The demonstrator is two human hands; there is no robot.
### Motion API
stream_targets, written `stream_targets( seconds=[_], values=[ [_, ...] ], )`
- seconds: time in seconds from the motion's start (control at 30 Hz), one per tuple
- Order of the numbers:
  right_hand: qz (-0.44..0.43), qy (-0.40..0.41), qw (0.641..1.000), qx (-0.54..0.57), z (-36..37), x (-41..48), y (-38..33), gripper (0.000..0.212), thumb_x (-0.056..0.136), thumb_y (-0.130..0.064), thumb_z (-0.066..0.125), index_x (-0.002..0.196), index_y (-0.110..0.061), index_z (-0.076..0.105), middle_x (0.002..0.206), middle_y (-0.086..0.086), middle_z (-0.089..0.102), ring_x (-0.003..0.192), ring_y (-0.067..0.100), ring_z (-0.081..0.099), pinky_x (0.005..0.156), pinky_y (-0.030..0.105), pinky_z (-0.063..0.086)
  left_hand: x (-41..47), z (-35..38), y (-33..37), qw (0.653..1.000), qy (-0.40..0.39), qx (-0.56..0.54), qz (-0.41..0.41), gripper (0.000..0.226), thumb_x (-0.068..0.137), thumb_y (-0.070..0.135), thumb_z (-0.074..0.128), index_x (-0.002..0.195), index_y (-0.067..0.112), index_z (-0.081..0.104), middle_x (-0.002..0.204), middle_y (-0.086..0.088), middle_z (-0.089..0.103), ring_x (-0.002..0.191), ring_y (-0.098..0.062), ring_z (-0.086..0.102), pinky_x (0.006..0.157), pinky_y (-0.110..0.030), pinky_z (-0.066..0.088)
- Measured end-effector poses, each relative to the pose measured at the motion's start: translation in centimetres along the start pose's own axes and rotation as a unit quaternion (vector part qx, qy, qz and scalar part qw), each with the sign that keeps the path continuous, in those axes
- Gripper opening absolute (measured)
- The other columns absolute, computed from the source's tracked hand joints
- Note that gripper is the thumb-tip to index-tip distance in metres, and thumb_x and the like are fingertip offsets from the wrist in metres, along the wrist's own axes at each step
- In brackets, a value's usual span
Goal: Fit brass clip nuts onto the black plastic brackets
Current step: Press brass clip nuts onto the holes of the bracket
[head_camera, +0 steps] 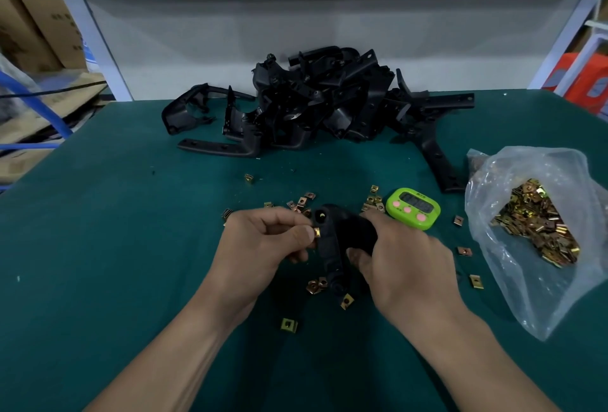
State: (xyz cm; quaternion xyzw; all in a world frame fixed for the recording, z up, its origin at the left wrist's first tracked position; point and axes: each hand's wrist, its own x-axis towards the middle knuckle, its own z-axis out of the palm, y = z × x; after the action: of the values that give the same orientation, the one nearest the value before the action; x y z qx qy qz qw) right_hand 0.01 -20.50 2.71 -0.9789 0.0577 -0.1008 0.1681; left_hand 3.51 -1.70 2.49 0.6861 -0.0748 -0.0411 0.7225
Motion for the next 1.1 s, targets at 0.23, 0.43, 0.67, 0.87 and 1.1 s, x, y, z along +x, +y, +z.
stream_targets(
  seconds=[0.23,0.43,0.67,0.87,1.1],
  values=[
    [-0.002,0.006,1.0,-0.014,0.5,0.0,-0.6,0.023,0.091,-0.045,0.064,0.103,-0.035,0.047,0.073,-0.012,0.05,0.066,0.019,0.047,0.055,0.033,0.026,-0.5,0.9,-0.2,0.996,0.043,0.074,0.006,0.025,0.087,0.01,0.077,0.101,0.031,0.076,0.065,-0.005,0.073,0.06,-0.012,0.064,0.064,-0.022,0.054],
    [0.024,0.007,0.999,-0.032,0.4,0.0,-1.5,0.019,0.093,-0.044,0.06,0.105,-0.034,0.049,0.081,-0.009,0.062,0.076,0.023,0.062,0.056,0.034,0.028,-1.5,2.4,0.3,0.965,0.105,0.232,0.063,0.046,0.081,0.033,0.081,0.12,0.047,0.062,0.076,0.029,0.072,0.075,0.011,0.065,0.069,0.001,0.041],
    [0.001,0.005,0.999,-0.048,1.1,-0.4,-2.5,0.027,0.095,-0.034,0.06,0.118,-0.034,0.045,0.094,-0.009,0.067,0.086,0.017,0.069,0.055,0.032,0.033,-2.2,3.4,0.8,0.911,0.158,0.364,0.118,0.061,0.087,0.039,0.074,0.137,0.052,0.042,0.071,0.05,0.057,0.064,0.007,0.062,0.08,-0.032,0.054],
    [0.01,0.029,0.999,0.016,1.1,-0.1,-1.6,0.023,0.092,-0.05,0.058,0.104,-0.034,0.047,0.073,-0.011,0.053,0.066,0.023,0.052,0.054,0.033,0.027,-1.4,2.2,0.0,0.914,0.106,0.358,0.157,0.048,0.097,0.043,0.061,0.142,0.045,0.045,0.079,0.039,0.064,0.077,0.012,0.061,0.074,0.002,0.036],
    [0.077,0.087,0.992,0.056,1.0,0.8,0.2,0.046,0.091,-0.034,0.062,0.133,-0.032,0.044,0.065,-0.017,0.038,0.06,0.023,0.039,0.059,0.035,0.032,0.3,-1.4,-0.5,0.886,0.122,0.434,0.109,0.033,0.085,0.015,0.071,0.107,0.038,0.076,0.092,0.028,0.066,0.101,0.003,0.058,0.084,0.001,0.03]
  ],
)
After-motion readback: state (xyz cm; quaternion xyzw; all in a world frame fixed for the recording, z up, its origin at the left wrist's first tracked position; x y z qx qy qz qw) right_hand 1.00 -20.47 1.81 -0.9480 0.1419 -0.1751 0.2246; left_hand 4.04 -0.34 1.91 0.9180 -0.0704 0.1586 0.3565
